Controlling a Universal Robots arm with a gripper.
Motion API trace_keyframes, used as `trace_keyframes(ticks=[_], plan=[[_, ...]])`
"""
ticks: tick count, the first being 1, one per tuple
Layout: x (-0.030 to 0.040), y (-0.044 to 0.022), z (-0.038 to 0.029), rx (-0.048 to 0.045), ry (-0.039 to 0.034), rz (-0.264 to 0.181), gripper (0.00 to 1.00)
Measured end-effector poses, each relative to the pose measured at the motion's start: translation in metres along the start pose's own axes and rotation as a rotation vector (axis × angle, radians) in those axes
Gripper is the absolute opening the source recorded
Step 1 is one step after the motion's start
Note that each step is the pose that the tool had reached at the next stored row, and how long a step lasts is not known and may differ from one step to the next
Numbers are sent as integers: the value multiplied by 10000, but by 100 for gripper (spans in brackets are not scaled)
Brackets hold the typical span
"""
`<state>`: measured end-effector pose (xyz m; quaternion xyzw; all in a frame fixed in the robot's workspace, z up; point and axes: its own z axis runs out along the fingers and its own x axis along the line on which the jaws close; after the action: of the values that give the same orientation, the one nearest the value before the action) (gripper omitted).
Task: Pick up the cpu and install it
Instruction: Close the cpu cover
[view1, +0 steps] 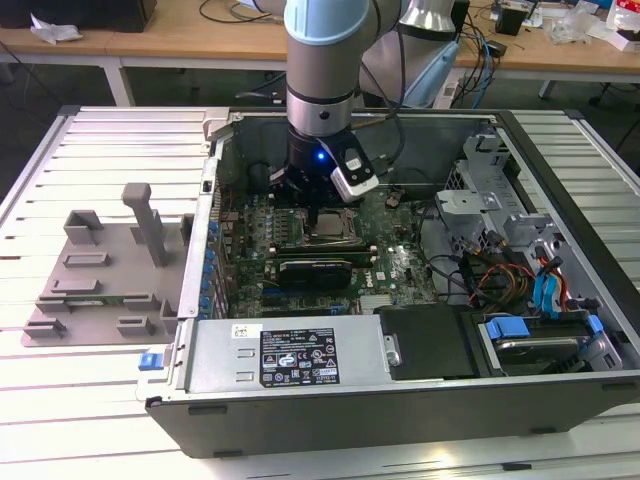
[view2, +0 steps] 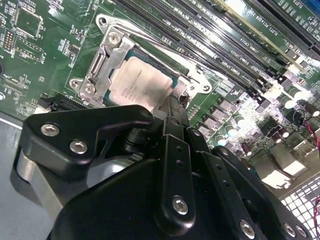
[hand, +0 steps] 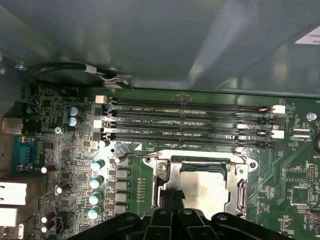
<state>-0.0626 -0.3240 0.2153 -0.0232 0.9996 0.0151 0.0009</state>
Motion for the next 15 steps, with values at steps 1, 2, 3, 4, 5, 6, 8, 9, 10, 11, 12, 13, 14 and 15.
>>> trace_keyframes(ticks=[1, 2, 3, 4, 5, 6, 8, 9, 10, 11, 12, 13, 14, 15], plan=[[18, 0, 9, 3, 2, -2, 11], [25, 1, 15, 1, 1, -1, 11], [33, 0, 28, 2, 1, -2, 11], [44, 0, 51, 3, 2, -2, 11], [54, 0, 71, 3, 2, -2, 11], [59, -1, 84, 4, 3, -3, 11], [59, -1, 84, 5, 4, -3, 11], [59, 0, 87, 3, 2, -3, 11], [59, 0, 97, 1, 1, -3, 11], [60, -1, 102, 6, 5, -2, 11], [59, -1, 104, 4, 3, -3, 11], [59, -1, 112, 3, 2, -3, 11], [59, -2, 118, 6, 3, -3, 11], [60, -2, 120, 6, 4, -2, 11]])
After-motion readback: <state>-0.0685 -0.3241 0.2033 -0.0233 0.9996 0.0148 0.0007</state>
